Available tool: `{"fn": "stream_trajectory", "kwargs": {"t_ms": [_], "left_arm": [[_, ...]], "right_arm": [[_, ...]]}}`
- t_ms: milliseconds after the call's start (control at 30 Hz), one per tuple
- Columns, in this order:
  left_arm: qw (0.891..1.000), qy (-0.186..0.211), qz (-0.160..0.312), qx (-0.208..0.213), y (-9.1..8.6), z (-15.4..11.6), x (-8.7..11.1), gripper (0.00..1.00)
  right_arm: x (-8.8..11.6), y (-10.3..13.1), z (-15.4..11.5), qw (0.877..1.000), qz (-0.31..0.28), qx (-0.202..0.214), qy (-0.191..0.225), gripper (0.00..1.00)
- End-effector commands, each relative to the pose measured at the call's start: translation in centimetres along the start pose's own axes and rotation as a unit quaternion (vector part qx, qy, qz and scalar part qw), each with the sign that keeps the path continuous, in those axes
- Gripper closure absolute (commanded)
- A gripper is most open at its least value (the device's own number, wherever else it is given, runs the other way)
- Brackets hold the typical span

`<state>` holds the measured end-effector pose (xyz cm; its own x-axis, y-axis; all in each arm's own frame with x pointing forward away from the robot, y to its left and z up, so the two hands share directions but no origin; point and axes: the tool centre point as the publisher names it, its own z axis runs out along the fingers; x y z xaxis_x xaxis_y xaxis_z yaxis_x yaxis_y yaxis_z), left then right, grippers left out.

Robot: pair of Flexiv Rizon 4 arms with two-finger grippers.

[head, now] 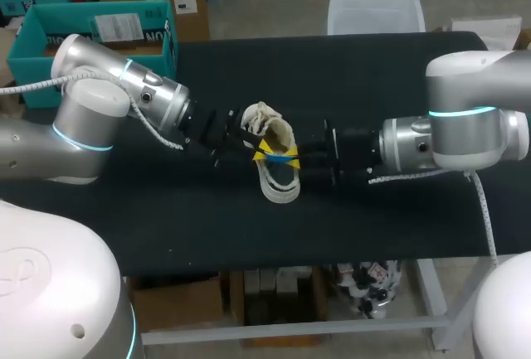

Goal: Open the shoe tongue, take the insole out of the shoe, put the insole back into the shoe, and pack the shoe into the shoebox

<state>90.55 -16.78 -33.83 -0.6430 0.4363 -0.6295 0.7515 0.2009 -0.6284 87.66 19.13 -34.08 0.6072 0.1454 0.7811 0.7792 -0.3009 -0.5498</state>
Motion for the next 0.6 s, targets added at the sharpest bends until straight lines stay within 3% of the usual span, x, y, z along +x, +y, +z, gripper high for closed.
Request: {"fn": "stream_trajectory", "kwargs": {"t_ms": [33,267,333,400,467,600], "left_arm": [[1.000,-0.002,0.000,0.002,0.5,0.6,-0.1,1.00],[1.000,0.000,0.003,-0.003,0.3,0.9,0.1,1.00],[1.000,0.000,0.004,-0.003,0.2,0.9,0.1,1.00],[1.000,-0.001,0.005,-0.003,0.1,0.8,0.1,1.00],[1.000,-0.001,0.006,-0.004,0.0,0.8,0.2,1.00],[1.000,-0.003,0.006,-0.005,-0.1,0.7,0.3,1.00]], "right_arm": [[0.3,0.7,1.1,1.000,0.002,0.009,-0.005,1.00],[0.0,0.5,0.9,1.000,0.008,0.002,-0.007,1.00],[0.0,0.0,0.5,1.000,0.007,-0.003,-0.005,0.65],[-0.2,-0.7,0.0,1.000,0.002,-0.009,-0.004,0.59],[-0.2,-1.3,-0.4,1.000,-0.002,-0.016,-0.003,0.60],[-0.4,-2.3,-1.0,1.000,-0.009,-0.023,0.001,0.80]]}}
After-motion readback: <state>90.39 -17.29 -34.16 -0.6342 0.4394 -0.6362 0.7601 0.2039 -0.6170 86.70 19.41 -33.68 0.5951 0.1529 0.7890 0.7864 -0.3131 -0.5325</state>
